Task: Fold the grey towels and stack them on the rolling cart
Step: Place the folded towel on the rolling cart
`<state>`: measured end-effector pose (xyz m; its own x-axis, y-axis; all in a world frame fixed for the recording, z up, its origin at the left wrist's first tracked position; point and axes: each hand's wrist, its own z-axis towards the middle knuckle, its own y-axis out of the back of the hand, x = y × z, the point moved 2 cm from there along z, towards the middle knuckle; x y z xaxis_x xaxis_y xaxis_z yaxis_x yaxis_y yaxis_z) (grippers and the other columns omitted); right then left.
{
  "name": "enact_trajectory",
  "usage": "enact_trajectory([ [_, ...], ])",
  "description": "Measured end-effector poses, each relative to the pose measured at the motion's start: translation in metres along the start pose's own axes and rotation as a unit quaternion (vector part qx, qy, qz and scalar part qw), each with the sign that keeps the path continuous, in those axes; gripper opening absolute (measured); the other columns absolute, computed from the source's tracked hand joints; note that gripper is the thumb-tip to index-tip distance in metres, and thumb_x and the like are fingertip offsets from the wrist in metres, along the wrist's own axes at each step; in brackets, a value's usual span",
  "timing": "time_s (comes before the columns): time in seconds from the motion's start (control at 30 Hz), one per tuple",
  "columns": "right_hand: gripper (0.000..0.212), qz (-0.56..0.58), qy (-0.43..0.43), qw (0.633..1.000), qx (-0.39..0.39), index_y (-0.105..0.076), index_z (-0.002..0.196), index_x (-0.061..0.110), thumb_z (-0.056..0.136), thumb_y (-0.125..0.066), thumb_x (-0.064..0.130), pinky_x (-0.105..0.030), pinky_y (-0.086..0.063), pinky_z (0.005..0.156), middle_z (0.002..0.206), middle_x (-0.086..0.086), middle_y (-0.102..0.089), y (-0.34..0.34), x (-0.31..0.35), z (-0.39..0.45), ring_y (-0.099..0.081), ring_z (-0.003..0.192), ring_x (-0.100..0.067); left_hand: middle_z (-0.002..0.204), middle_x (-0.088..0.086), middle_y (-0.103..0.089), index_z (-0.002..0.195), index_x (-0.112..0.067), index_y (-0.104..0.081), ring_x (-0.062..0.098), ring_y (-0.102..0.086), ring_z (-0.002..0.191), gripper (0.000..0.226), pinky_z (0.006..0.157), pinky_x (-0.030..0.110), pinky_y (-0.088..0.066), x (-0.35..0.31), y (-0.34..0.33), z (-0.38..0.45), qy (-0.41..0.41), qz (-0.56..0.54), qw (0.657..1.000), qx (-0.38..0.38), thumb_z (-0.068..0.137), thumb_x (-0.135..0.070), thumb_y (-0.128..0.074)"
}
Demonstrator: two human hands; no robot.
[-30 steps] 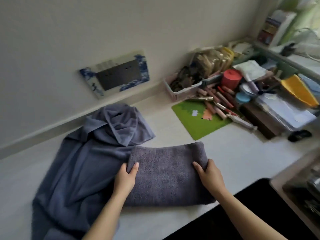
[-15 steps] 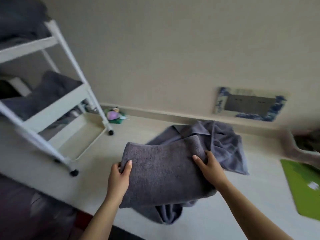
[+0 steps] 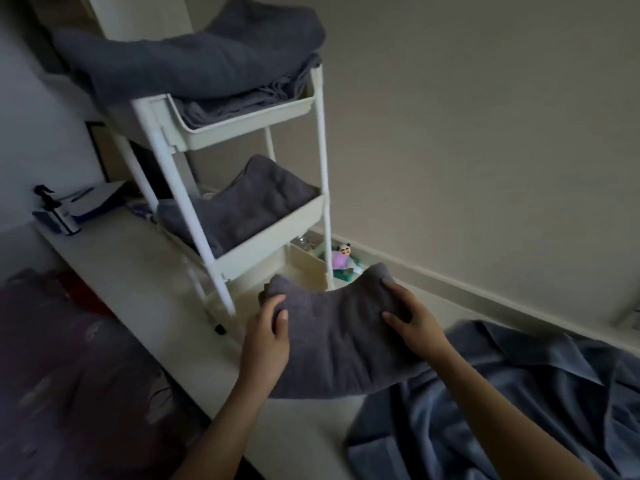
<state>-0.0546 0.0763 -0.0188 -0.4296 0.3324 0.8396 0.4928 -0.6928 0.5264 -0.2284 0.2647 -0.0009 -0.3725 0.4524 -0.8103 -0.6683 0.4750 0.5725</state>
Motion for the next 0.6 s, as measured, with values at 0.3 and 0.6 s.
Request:
enact_trajectory([
  [0.3, 0.052, -0.076, 0.041, 0.992, 0.092, -0.045, 0.135, 0.035, 0.089, -0.057, 0.015, -0.013, -0.028, 0.084, 0.130, 0.001, -0.056, -0.069, 0.027, 0.113, -0.051, 0.116, -0.019, 0.149, 0.016, -0.026, 0.147, -0.017, -0.028, 0.029, -0.041, 0.128, 0.056, 0.098, 0.028, -0.035, 0.005, -0.005, 0.060, 0.070, 0.048, 0.996, -0.003, 0.095, -0.024, -0.049],
  [0.6, 0.054, -0.053, 0.041, 0.990, 0.127, -0.040, 0.140, 0.029, 0.090, -0.056, 0.017, -0.021, -0.028, 0.102, 0.139, -0.001, -0.049, -0.097, 0.040, 0.184, -0.044, 0.128, -0.019, 0.145, 0.013, -0.039, 0.142, -0.004, -0.033, 0.028, -0.037, 0.134, 0.061, 0.107, 0.028, -0.028, 0.004, -0.008, 0.098, 0.049, 0.067, 0.989, -0.122, 0.090, -0.019, -0.060],
])
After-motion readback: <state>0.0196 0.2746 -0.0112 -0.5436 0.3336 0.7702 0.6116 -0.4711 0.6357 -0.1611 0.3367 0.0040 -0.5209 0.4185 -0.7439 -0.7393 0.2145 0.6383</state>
